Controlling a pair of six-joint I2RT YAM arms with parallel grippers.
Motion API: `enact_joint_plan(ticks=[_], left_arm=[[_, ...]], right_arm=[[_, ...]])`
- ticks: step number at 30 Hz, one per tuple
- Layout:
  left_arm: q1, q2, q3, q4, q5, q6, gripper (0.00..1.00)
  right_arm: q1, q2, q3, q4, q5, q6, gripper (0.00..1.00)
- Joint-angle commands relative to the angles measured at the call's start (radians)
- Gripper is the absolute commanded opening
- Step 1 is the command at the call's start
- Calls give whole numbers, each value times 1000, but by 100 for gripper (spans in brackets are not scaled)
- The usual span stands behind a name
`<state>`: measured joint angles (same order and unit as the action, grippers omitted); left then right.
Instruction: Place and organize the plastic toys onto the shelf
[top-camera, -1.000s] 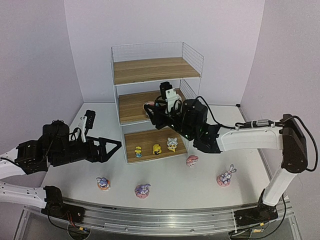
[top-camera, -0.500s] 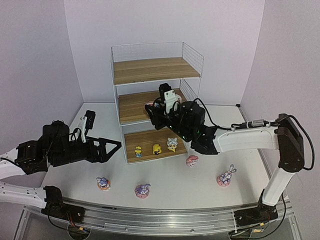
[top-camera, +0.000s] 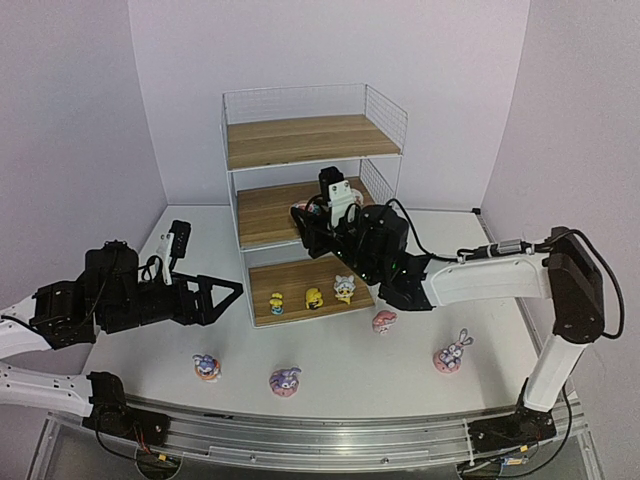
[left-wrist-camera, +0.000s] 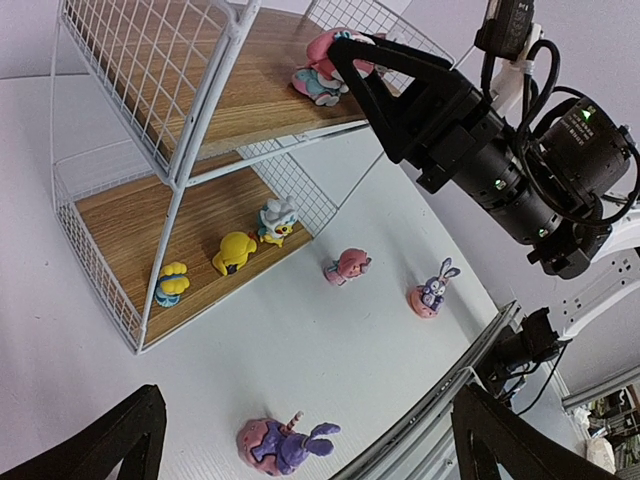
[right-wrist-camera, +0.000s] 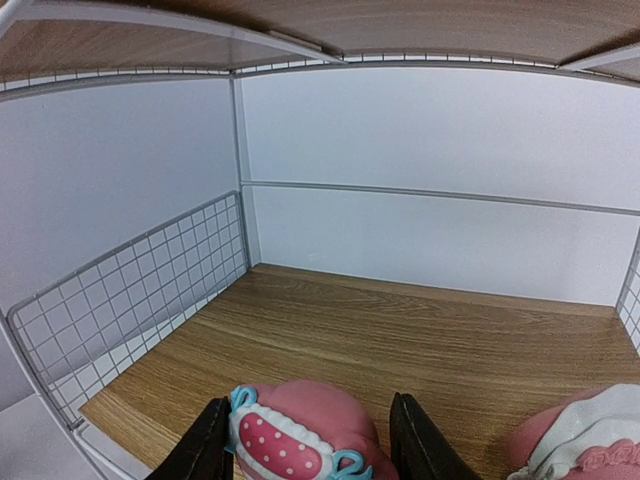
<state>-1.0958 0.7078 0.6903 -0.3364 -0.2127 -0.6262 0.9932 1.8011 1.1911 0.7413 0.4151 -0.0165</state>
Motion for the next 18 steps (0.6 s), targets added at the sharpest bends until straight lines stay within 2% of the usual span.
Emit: enact_joint_plan(ticks=[1, 13, 18], left_arm=[[2, -11, 0, 45, -4, 6, 100], [2, -7, 1, 50, -1, 7, 100], [2, -4, 3, 50, 5, 8, 100]], right_arm=[[-4, 26, 32, 18, 29, -14, 30], [-4, 6, 6, 18, 20, -16, 63], [-5, -4, 2, 18, 15, -6, 68]])
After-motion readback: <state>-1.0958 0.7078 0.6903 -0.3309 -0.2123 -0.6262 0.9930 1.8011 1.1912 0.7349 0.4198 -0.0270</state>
